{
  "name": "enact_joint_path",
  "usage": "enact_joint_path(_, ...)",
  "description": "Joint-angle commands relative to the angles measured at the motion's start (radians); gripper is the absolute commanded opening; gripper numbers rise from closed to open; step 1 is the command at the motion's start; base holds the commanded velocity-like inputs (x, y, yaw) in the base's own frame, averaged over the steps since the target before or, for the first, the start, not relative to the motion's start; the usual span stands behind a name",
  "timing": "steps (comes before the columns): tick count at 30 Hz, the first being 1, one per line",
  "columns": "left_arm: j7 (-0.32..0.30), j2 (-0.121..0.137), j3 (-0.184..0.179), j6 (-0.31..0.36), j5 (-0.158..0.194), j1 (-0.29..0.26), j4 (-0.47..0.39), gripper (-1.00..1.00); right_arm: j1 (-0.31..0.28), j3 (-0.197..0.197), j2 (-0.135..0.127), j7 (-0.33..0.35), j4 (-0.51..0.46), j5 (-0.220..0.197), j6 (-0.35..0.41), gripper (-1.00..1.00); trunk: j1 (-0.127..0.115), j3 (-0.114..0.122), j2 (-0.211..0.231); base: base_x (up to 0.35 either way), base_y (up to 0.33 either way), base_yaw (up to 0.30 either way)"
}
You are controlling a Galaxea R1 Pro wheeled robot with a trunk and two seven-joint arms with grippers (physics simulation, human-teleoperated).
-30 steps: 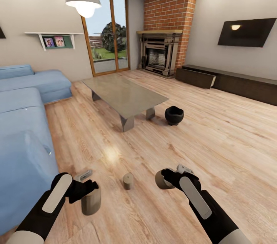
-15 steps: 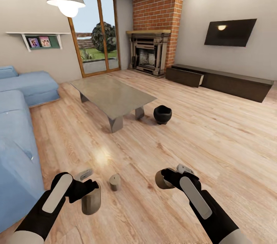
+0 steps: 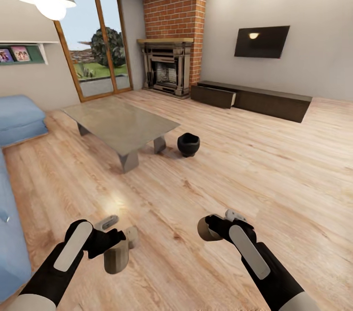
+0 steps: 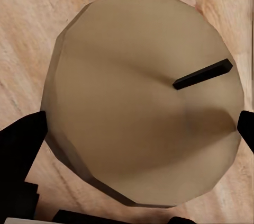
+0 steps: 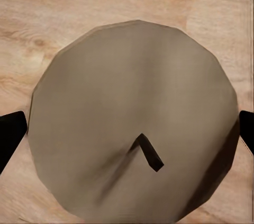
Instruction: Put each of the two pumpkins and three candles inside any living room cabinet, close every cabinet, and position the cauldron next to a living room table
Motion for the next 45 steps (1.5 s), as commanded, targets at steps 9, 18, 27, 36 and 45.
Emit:
enact_joint_path(9, 0.009, 0.001, -0.001, 0.0, 0.011, 0.0, -0.002, -1.0, -0.001, 0.002, -0.001, -0.007, -0.001, -0.005, 0.001, -1.0, 0.0, -0.001, -0.001, 0.0, 0.0, -0.279)
enact_joint_path(18, 0.009, 0.001, -0.001, 0.0, 0.011, 0.0, -0.002, -1.0, -0.001, 0.001, -0.001, -0.007, -0.001, -0.005, 0.001, -1.0, 0.0, -0.001, -0.001, 0.0, 0.0, -0.279)
enact_joint_path(27, 0.009, 0.0, -0.001, 0.0, 0.011, 0.0, -0.002, -1.0, -0.001, 0.0, -0.001, -0.007, -0.001, -0.005, 0.001, -1.0, 0.0, -0.001, -0.001, 0.0, 0.0, -0.279)
enact_joint_path(36, 0.009, 0.0, -0.001, 0.0, 0.012, 0.0, -0.002, -1.0, -0.001, 0.0, -0.001, -0.007, 0.0, -0.007, 0.001, -1.0, 0.0, -0.001, -0.001, 0.0, 0.0, -0.279)
enact_joint_path(45, 0.009, 0.0, -0.001, 0.0, 0.012, 0.0, -0.002, -1.0, -0.001, 0.0, -0.001, -0.007, 0.0, -0.008, 0.0, -1.0, 0.0, -0.001, -0.001, 0.0, 0.0, -0.279)
